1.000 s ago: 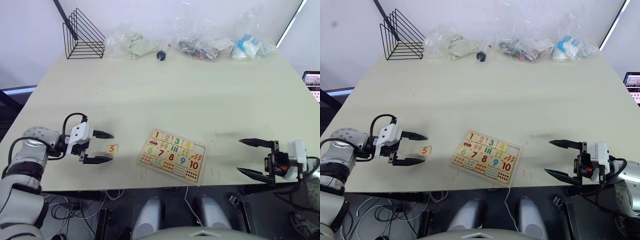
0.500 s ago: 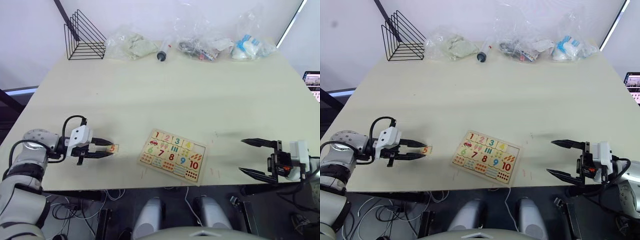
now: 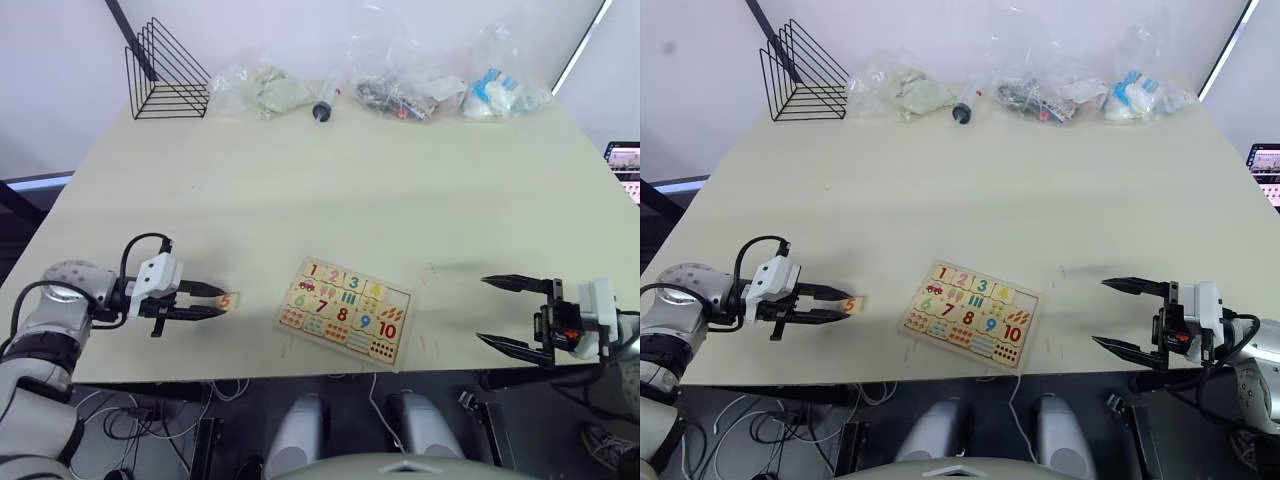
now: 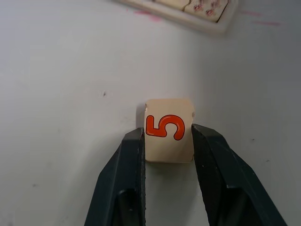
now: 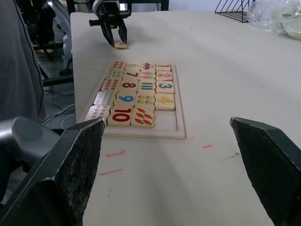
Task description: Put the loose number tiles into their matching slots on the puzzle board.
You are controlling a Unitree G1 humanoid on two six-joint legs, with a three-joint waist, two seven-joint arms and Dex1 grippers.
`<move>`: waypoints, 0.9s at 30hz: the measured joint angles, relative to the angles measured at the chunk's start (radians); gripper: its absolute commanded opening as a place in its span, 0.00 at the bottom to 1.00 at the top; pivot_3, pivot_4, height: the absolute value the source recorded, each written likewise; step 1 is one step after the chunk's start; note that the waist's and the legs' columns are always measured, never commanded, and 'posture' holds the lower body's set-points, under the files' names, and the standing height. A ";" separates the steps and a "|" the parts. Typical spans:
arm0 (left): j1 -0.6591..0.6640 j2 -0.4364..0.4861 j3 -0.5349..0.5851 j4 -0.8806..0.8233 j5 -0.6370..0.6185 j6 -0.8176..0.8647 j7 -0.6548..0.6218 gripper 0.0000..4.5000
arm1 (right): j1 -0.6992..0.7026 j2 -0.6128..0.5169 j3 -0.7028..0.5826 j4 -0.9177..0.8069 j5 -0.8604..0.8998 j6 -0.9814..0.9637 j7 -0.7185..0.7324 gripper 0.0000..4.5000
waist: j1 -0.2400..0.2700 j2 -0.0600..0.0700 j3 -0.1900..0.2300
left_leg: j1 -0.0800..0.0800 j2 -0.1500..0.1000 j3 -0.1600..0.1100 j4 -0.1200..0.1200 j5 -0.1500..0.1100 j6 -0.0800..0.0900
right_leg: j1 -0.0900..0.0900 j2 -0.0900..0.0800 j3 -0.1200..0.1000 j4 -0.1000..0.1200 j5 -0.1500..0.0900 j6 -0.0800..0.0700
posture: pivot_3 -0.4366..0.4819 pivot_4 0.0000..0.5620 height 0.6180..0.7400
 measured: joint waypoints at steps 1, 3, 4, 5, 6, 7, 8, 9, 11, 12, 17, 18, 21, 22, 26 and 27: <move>-0.001 0.003 0.000 -0.008 -0.004 0.005 0.000 0.21 | 0.000 0.001 0.001 0.000 0.000 -0.001 0.000 1.00 | 0.000 0.000 0.000 | 0.000 0.000 0.000 0.000 0.000 0.000 | 0.000 0.000 0.000 0.000 0.000 0.000 | 0.48 0.27 1.00; -0.005 0.033 0.001 -0.084 -0.030 0.051 0.000 0.21 | 0.000 0.009 0.008 0.002 0.000 -0.003 -0.001 1.00 | 0.000 0.000 0.000 | 0.000 0.000 0.001 0.000 0.000 0.000 | 0.000 0.000 0.000 0.000 0.000 0.000 | 0.48 0.27 1.00; -0.012 0.045 0.001 -0.126 -0.044 0.082 0.000 0.21 | 0.000 0.009 0.008 0.004 0.000 -0.004 -0.002 1.00 | 0.000 0.000 0.000 | 0.000 0.000 0.001 0.000 0.000 0.000 | 0.000 0.000 0.000 0.000 0.000 0.000 | 0.48 0.27 1.00; -0.019 0.050 0.001 -0.155 -0.050 0.112 0.000 0.21 | 0.000 0.009 0.008 0.004 0.000 -0.004 -0.002 1.00 | 0.000 0.000 0.000 | 0.000 0.000 0.001 0.000 0.000 0.000 | 0.000 0.000 0.000 0.000 0.000 0.000 | 0.48 0.27 1.00; -0.025 0.052 0.002 -0.186 -0.058 0.145 0.000 0.21 | 0.000 0.009 0.008 0.005 0.000 -0.005 -0.004 1.00 | -0.001 0.000 0.000 | 0.000 0.000 0.001 0.000 0.000 0.000 | 0.000 0.000 0.000 0.000 0.000 0.000 | 0.48 0.27 1.00; -0.029 0.053 0.003 -0.212 -0.065 0.173 0.000 0.21 | 0.000 0.010 0.007 0.005 0.000 -0.005 -0.007 1.00 | -0.001 0.000 0.000 | 0.000 0.000 0.001 0.000 0.000 0.000 | 0.000 0.000 0.000 0.000 0.000 0.000 | 0.48 0.27 1.00; -0.037 0.053 0.003 -0.244 -0.070 0.210 0.000 0.21 | 0.000 0.011 0.007 0.006 0.000 -0.005 -0.012 1.00 | -0.001 0.000 0.000 | 0.000 0.000 0.001 0.000 0.000 0.000 | 0.000 0.000 0.000 0.000 0.000 0.000 | 0.48 0.27 1.00; -0.048 0.053 0.003 -0.276 -0.071 0.247 0.000 0.21 | 0.001 0.014 0.006 0.006 0.000 -0.006 -0.019 1.00 | -0.002 0.000 0.000 | 0.000 0.000 0.000 0.000 0.000 0.000 | 0.000 0.000 0.000 0.000 0.000 0.000 | 0.48 0.27 1.00; -0.071 0.052 0.003 -0.322 -0.068 0.302 0.000 0.21 | 0.008 0.020 0.003 0.004 0.001 -0.009 -0.027 1.00 | -0.002 0.000 0.000 | 0.000 0.000 0.001 0.000 0.000 0.000 | 0.000 0.001 0.000 0.000 0.000 0.000 | 0.48 0.27 1.00; -0.087 0.047 0.004 -0.346 -0.061 0.339 0.000 0.21 | 0.020 0.021 0.001 0.004 0.002 -0.011 -0.031 1.00 | -0.001 0.000 0.000 | 0.000 0.000 0.000 0.000 0.000 0.000 | 0.000 0.001 0.000 0.000 0.000 0.000 | 0.48 0.27 1.00; -0.150 -0.017 0.009 -0.390 0.038 0.428 0.000 0.21 | 0.065 0.025 -0.012 -0.016 0.004 -0.021 -0.045 1.00 | -0.001 0.000 0.000 | 0.000 -0.001 0.000 0.000 0.000 0.000 | 0.000 0.001 0.001 0.000 0.000 0.000 | 0.48 0.27 1.00; -0.174 -0.048 0.009 -0.403 0.080 0.443 0.000 0.21 | 0.076 0.026 -0.015 -0.024 0.006 -0.025 -0.049 1.00 | 0.001 0.000 0.000 | 0.000 -0.001 0.000 0.000 0.000 0.000 | 0.000 0.001 0.000 0.000 0.000 0.000 | 0.48 0.27 1.00; -0.213 -0.107 0.012 -0.450 0.149 0.464 0.003 0.21 | 0.097 0.033 -0.015 -0.048 0.006 -0.026 -0.064 1.00 | -0.001 0.000 0.000 | -0.001 -0.001 0.000 0.001 0.000 0.000 | 0.000 0.001 0.001 0.000 0.000 0.000 | 0.48 0.27 1.00; -0.222 -0.119 0.015 -0.458 0.173 0.468 0.004 0.21 | 0.102 0.034 -0.016 -0.056 0.007 -0.026 -0.068 1.00 | -0.003 0.000 0.000 | -0.001 -0.001 0.000 0.001 0.000 0.000 | 0.000 0.001 0.001 0.000 0.000 0.000 | 0.48 0.27 1.00; -0.257 -0.171 0.023 -0.468 0.265 0.469 0.026 0.21 | 0.119 0.036 -0.019 -0.066 0.007 -0.026 -0.083 1.00 | -0.004 0.000 0.001 | 0.000 0.000 0.000 0.000 0.000 0.000 | 0.000 0.002 0.001 0.000 0.000 0.000 | 0.48 0.27 1.00; -0.279 -0.204 0.023 -0.471 0.301 0.467 0.043 0.21 | 0.128 0.037 -0.020 -0.071 0.007 -0.027 -0.088 1.00 | 0.001 -0.001 0.001 | -0.001 -0.001 0.000 0.001 0.000 0.000 | 0.000 0.002 0.001 0.000 0.000 0.000 | 0.48 0.27 1.00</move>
